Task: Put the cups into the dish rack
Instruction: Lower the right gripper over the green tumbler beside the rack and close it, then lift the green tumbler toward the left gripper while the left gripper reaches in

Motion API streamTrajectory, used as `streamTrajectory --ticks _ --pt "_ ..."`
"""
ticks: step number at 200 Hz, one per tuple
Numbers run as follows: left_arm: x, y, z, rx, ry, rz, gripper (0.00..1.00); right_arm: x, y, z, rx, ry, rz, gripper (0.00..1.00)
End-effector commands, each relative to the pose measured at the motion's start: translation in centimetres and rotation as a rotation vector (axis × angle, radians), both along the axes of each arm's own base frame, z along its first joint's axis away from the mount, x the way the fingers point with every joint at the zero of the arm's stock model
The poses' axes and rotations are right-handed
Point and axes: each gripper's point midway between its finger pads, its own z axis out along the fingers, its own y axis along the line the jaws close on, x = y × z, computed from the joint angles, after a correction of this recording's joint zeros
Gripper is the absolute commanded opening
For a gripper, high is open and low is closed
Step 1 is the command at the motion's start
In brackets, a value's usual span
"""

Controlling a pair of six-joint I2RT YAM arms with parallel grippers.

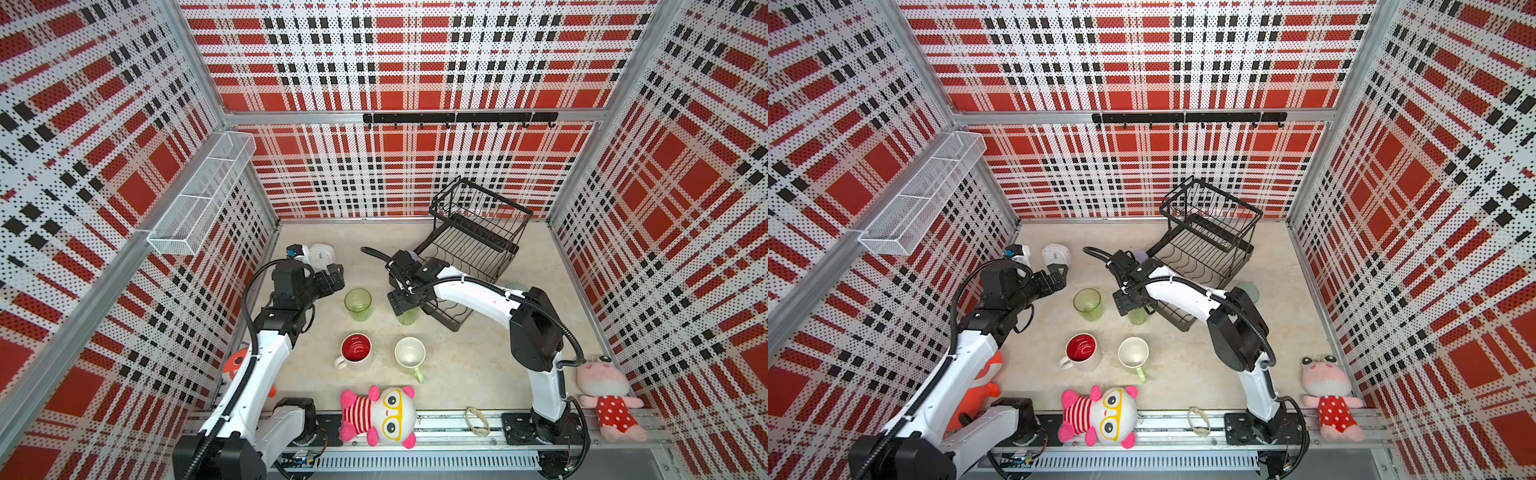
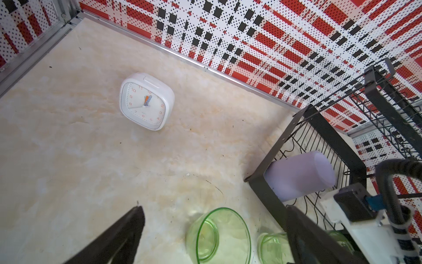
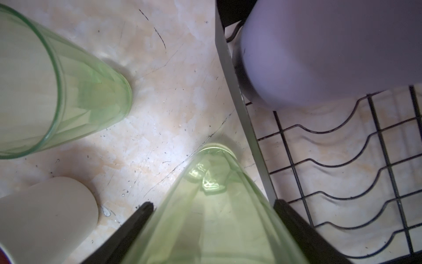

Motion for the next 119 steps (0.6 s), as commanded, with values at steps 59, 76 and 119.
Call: streamTrajectory --ticks 59,76,119 --pt "-0.2 -3.4 8.4 -0.211 -0.231 -0.159 0.98 1.2 -0.5 8.4 0.283 -0.195 -0.081 0.78" --pt "-0.4 -3.9 9.8 -0.259 -0.262 -0.174 0.98 1.2 -1.1 10.1 0.361 -0.222 -0.104 0.78" --pt "-1.8 -6.1 13.9 -0.373 -0.389 -0.305 0.98 0.9 -2.8 15.3 0.614 -0.295 -0.134 0.77"
